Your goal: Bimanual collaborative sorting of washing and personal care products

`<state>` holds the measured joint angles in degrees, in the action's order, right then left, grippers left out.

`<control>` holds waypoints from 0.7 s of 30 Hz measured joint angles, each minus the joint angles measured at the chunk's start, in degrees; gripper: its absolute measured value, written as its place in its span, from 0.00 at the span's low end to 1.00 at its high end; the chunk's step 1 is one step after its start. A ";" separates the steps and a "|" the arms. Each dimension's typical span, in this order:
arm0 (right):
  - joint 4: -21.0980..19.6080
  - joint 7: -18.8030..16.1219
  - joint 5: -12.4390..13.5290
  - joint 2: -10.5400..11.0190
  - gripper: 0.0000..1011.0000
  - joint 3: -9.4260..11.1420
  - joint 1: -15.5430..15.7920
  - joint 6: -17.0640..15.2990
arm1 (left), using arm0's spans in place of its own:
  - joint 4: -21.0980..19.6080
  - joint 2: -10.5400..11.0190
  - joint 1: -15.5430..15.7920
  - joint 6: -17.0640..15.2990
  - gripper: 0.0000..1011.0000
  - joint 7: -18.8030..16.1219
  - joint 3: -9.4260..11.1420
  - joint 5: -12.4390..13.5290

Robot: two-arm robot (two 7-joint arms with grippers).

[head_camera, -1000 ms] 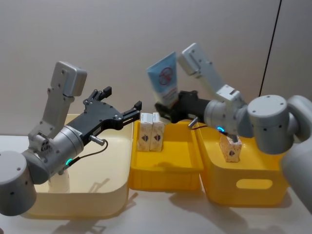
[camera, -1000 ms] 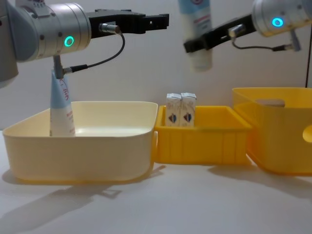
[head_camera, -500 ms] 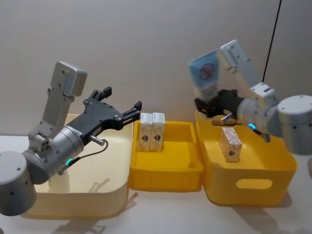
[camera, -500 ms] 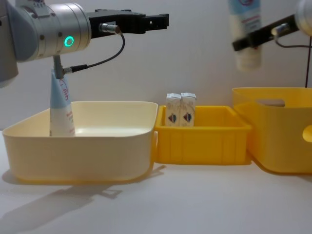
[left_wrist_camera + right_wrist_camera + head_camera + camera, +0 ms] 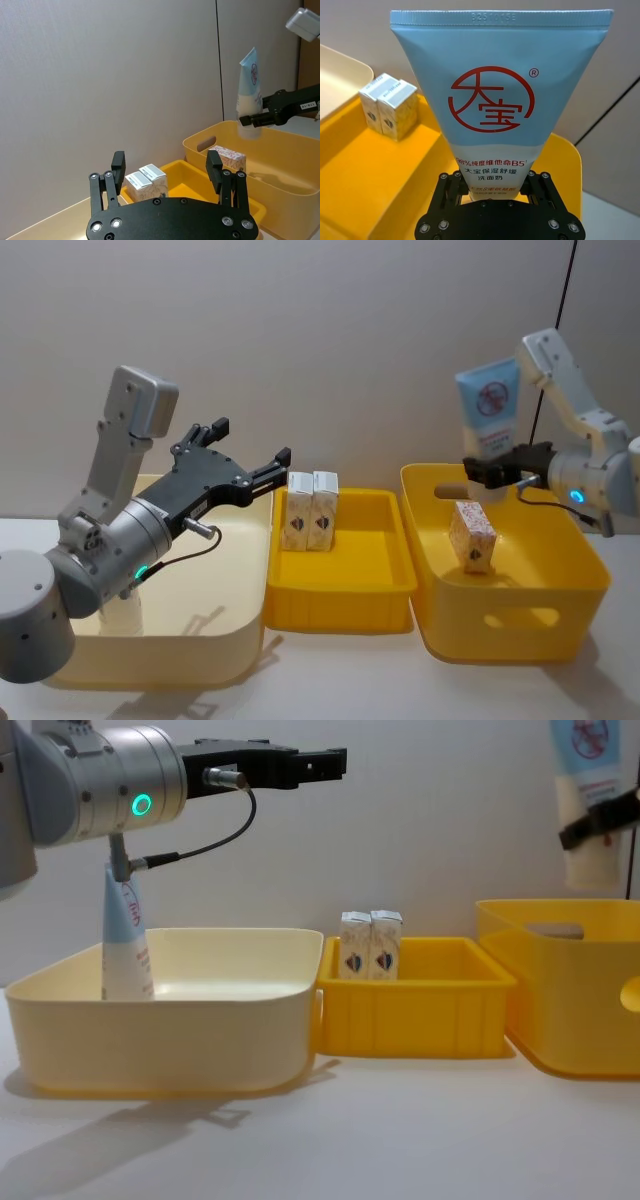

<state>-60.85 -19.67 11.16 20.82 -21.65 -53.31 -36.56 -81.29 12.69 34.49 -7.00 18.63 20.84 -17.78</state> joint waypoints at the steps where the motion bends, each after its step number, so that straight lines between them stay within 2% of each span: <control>1: 0.00 0.00 0.00 0.00 0.52 0.00 0.00 0.00 | 0.00 0.00 0.00 0.00 0.99 0.00 0.00 0.00; 7: 3.60 -3.37 0.52 0.77 0.52 -0.14 -2.40 -3.37 | 0.00 -0.01 0.00 0.00 0.99 0.00 0.00 0.00; 14: 9.70 -8.75 0.71 1.15 0.52 -1.65 -6.32 -6.29 | 0.00 0.01 0.00 0.00 0.99 0.00 0.00 0.00; 17: 12.98 -11.45 0.68 1.11 0.52 -2.70 -8.33 -7.14 | 0.00 0.01 0.00 0.00 0.99 0.00 0.00 0.00; 18: 16.16 -13.59 0.55 0.90 0.52 -3.66 -10.23 -7.53 | 0.01 0.00 0.00 0.00 0.99 0.00 0.00 0.00; 19: 16.16 -13.59 0.55 0.90 0.52 -3.66 -10.23 -7.53 | 0.00 -0.01 0.00 0.00 0.99 0.00 0.00 0.00; 21: 19.97 -16.19 0.20 0.46 0.52 -4.85 -12.37 -7.68 | 0.01 0.00 0.00 0.00 0.99 0.00 0.00 0.00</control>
<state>-40.88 -35.86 11.37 21.28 -26.50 -65.69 -44.24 -81.29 12.69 34.49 -7.00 18.63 20.84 -17.78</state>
